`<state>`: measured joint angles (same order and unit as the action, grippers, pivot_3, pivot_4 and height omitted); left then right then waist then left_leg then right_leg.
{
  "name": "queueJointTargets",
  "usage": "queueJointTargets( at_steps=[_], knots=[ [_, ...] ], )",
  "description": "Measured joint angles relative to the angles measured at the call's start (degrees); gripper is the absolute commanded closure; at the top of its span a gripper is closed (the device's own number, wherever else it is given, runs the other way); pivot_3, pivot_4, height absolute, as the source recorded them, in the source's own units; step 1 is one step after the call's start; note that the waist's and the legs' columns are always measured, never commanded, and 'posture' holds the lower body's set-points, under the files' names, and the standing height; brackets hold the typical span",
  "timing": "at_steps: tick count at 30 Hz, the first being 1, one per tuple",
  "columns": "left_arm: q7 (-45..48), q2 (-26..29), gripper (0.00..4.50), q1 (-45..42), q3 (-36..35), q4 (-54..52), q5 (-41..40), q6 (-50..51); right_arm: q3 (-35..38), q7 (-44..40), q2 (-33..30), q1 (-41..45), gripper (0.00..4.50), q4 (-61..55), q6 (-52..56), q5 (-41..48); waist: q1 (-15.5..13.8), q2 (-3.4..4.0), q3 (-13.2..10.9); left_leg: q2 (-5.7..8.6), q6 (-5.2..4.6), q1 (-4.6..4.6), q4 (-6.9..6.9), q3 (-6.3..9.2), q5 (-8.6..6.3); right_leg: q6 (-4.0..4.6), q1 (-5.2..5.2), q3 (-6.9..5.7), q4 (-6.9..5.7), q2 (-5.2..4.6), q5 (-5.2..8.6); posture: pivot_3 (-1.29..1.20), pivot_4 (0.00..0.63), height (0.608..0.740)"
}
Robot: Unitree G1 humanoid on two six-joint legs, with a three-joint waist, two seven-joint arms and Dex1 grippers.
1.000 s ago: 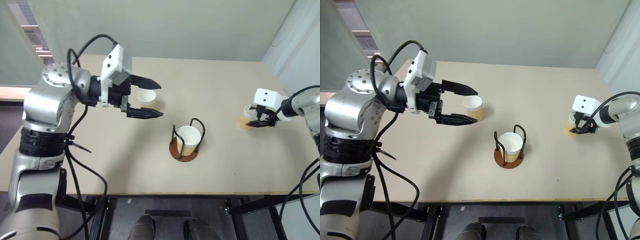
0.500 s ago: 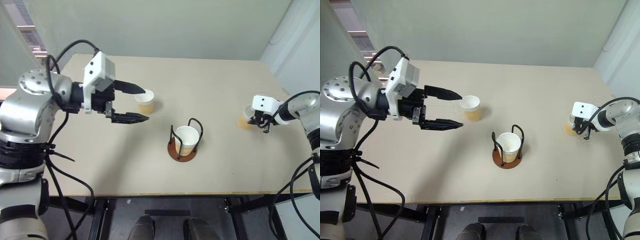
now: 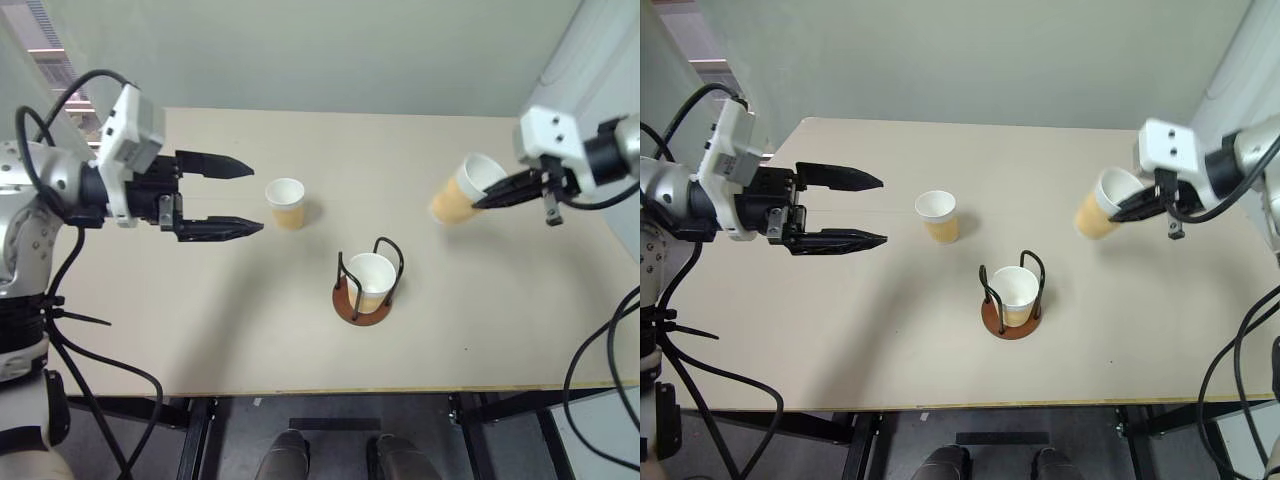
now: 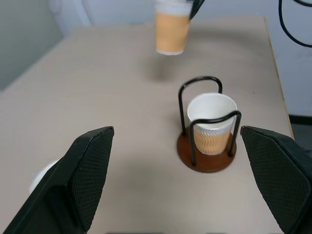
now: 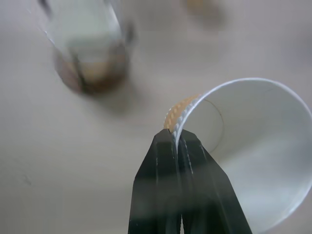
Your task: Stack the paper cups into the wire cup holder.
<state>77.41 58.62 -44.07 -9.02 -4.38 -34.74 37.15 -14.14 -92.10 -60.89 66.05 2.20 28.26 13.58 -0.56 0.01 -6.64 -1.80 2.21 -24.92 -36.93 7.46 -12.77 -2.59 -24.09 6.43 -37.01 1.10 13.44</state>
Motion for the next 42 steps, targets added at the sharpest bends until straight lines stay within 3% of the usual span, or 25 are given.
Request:
queueJointTargets(
  at_steps=[6, 12, 42],
  knots=[
    [0.1, -0.8, 0.00, -1.1, 1.3, 1.6, 0.2, -0.9, -5.1, -0.2, 0.2, 2.1, 4.48, -9.5, 2.9, 6.6, 0.0, 0.00, 0.0, 0.00, -0.04, 0.02, -0.15, 0.01, 0.11, 0.14, 0.03, 0.01, -0.07, -0.02, 0.05, 0.00, 0.150, 0.740],
    [0.9, -1.2, 0.00, -2.7, 3.8, 2.6, 1.4, -2.8, -7.7, -0.2, 4.5, 2.3, 4.48, -13.0, 2.8, 7.4, 0.1, 0.00, 0.0, 0.00, -0.06, 0.08, -0.14, 0.02, 0.17, 0.11, 0.00, -0.01, -0.24, -0.01, -0.01, 0.00, 0.150, 0.740],
    [1.2, -3.2, 0.00, -4.8, 5.6, 4.3, 3.2, -5.6, -12.4, -0.1, 11.1, -3.1, 4.48, -9.1, -5.7, -3.7, 0.2, 0.00, 0.0, 0.00, -0.05, 0.01, -0.14, 0.04, 0.18, -0.04, -0.09, -0.05, -0.26, -0.02, -0.11, 0.00, 0.150, 0.740]
  ],
)
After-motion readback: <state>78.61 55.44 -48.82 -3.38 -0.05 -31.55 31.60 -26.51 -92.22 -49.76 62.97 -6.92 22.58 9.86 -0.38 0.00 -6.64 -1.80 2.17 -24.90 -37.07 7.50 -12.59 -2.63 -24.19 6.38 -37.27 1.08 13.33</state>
